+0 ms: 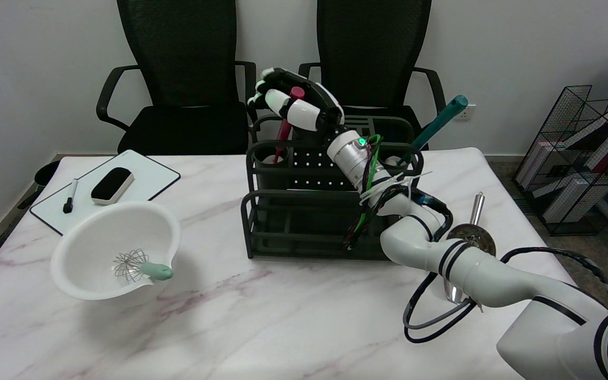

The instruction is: Pick up the pink sponge bottle brush.

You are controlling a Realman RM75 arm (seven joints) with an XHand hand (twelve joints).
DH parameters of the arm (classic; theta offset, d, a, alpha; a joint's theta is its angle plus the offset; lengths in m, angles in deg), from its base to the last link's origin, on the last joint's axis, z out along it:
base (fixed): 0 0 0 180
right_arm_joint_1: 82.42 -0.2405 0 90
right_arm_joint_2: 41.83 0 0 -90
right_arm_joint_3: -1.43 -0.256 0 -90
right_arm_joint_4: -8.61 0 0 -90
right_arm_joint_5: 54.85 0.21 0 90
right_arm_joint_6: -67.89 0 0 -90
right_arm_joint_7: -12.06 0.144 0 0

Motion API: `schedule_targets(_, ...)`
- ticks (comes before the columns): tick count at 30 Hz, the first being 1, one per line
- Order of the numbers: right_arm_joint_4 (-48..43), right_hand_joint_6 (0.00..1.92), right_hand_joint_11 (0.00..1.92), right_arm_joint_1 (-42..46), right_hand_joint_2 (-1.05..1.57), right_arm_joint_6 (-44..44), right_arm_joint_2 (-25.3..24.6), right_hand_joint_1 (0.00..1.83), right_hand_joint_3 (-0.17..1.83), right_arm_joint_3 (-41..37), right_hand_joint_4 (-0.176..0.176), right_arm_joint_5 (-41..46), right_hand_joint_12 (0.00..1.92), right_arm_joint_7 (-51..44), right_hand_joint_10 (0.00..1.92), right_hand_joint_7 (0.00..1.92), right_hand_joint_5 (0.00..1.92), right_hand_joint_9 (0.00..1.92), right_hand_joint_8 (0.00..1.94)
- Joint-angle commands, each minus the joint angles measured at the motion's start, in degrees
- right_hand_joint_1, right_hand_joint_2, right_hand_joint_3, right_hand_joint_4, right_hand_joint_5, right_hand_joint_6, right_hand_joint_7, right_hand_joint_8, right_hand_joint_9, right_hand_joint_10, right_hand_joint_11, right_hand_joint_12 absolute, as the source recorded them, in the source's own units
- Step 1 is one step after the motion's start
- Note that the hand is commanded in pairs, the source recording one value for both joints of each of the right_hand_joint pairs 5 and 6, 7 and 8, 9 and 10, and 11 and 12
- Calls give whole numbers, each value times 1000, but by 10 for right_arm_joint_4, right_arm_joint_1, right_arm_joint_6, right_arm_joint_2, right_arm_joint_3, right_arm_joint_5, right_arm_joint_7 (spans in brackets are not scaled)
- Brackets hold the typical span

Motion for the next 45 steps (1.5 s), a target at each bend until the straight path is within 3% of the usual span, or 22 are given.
schedule_targets(1, 7, 1473, 966, -3, 1354, 7, -1, 1384, 591, -3, 0, 1, 966, -1, 1175, 1412, 1473, 1175, 1412)
schedule_targets(4, 6, 1728, 1082, -3, 1499, 7, -1, 1314, 417, -4, 0, 1, 1082, -1, 1269, 1565, 1728, 1269, 1565)
schedule_targets(7, 5, 1850, 1133, -3, 1561, 7, -1, 1280, 355, -3, 0, 1, 1133, -1, 1312, 1635, 1850, 1312, 1635)
schedule_targets(18, 0, 1920, 1197, -3, 1560, 3, -1, 1223, 307, -1, 0, 1, 1197, -1, 1412, 1786, 1920, 1412, 1786)
schedule_targets(19, 0, 1901, 1178, -3, 1497, 2, -1, 1237, 376, -1, 0, 1, 1178, -1, 1397, 1742, 1901, 1397, 1742)
schedule_targets(21, 0, 1506, 1105, -2, 993, 1, -1, 1388, 888, -1, 0, 1, 1105, -1, 1342, 1557, 1506, 1342, 1557)
schedule_targets(23, -1, 1341, 1040, 0, 678, 0, -1, 1407, 1095, -1, 0, 1, 1040, -1, 1321, 1499, 1341, 1321, 1499)
schedule_targets(31, -4, 1290, 811, 1, 79, 0, -1, 1340, 1308, 1, 0, 1, 811, 0, 1297, 1487, 1290, 1297, 1487)
schedule_targets(45, -13, 1364, 735, 3, -70, 0, -1, 1287, 1415, 3, 0, 1, 735, -1, 1359, 1531, 1364, 1359, 1531)
